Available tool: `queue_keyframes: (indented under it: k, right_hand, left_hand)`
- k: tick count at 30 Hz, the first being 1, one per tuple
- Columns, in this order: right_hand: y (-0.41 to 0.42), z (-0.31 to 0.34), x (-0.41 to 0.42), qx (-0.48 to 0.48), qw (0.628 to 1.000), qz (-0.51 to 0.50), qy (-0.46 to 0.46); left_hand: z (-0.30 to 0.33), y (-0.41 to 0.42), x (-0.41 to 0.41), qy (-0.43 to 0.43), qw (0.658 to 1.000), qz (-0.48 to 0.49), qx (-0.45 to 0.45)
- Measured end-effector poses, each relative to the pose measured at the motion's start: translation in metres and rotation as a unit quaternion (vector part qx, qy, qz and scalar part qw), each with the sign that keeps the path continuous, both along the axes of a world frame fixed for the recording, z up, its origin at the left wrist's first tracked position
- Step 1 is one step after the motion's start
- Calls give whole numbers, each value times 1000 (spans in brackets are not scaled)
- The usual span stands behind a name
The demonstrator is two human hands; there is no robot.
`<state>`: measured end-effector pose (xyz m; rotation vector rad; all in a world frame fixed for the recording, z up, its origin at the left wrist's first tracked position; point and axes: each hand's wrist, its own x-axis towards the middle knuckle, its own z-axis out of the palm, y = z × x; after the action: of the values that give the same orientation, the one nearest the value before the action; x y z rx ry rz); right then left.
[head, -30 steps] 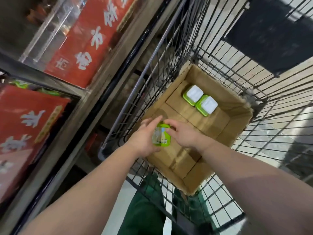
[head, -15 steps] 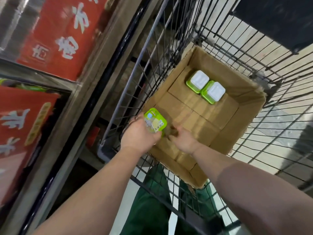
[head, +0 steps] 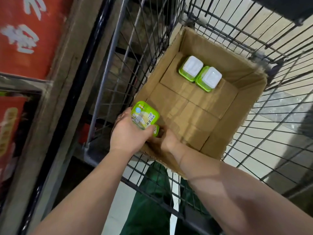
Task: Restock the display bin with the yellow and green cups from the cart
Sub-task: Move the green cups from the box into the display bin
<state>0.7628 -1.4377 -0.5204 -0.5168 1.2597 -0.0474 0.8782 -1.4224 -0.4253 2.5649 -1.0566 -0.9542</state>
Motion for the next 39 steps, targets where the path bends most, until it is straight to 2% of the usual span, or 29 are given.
queue_keyframes:
  k: [3,6,10,12,16,20,24,27,30,34,39]
  right_hand:
    - [-3,2,-13,-90,992,80,26]
    - [-10,0,-39,-192,959,196,75]
    - [-25,-7,-75,-234,924,255,163]
    - [-24,-11,-83,-225,921,261,185]
    - [-19,-16,-75,-190,938,236,168]
    - [-25,1,-71,-137,962,163,169]
    - [-32,55,-83,-90,985,29,145]
    - [-30,105,-91,-122,984,-52,120]
    - [-25,157,-88,-173,977,-84,88]
    - [-16,213,-75,-238,966,-97,41]
    - [19,278,-55,-285,953,-99,-40]
  left_hand:
    - [1,1,-1,1,1000,-5,4]
    - [-1,2,-1,-1,1000,-5,6]
    - [-7,3,-3,9,1000,-4,11]
    - [-10,5,-5,12,1000,-8,21]
    - [-11,8,-6,17,999,-7,40]
    - [0,6,-2,17,998,-3,57]
    - [30,-1,-2,46,997,-2,66]
    - [64,-6,-8,64,996,-22,53]
    - [99,-7,-12,72,997,-20,15]
    - [146,2,-13,90,993,24,-71]
    - [191,58,-2,94,978,101,-157]
